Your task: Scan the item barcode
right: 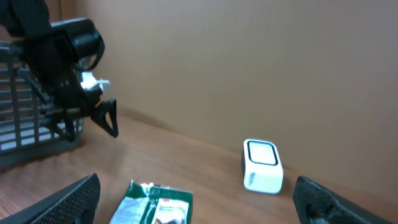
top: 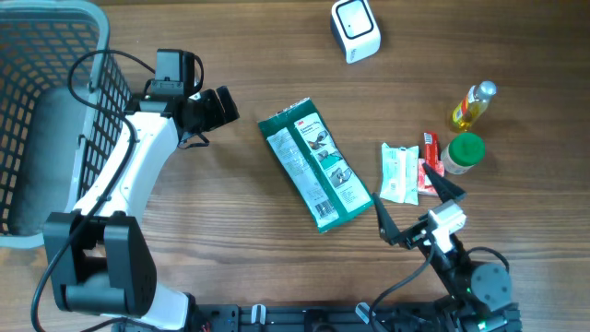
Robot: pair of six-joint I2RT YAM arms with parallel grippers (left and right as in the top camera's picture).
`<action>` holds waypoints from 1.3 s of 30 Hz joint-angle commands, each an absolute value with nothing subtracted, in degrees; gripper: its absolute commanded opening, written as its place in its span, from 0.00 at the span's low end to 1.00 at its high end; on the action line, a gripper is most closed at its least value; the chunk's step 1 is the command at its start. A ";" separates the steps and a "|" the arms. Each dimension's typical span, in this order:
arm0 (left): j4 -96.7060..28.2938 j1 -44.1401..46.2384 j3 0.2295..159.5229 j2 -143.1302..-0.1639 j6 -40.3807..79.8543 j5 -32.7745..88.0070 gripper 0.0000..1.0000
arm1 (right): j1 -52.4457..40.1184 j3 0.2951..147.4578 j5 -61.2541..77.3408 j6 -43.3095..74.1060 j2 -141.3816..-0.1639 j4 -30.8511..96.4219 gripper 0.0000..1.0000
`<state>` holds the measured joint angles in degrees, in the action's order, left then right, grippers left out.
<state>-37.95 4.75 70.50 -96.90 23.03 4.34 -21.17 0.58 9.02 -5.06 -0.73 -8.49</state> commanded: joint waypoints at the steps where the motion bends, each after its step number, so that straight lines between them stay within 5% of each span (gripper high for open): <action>1: -37.80 4.64 70.83 -97.08 22.74 4.19 1.00 | -20.86 0.30 9.58 -5.52 -0.23 -0.62 1.00; 10: -37.80 4.64 70.83 -97.08 22.74 4.19 1.00 | -20.86 0.30 -0.64 4.64 -0.21 -0.43 1.00; 39: -37.80 4.64 70.83 -97.08 22.74 4.21 1.00 | -20.88 0.30 0.01 4.56 -0.21 -0.40 1.00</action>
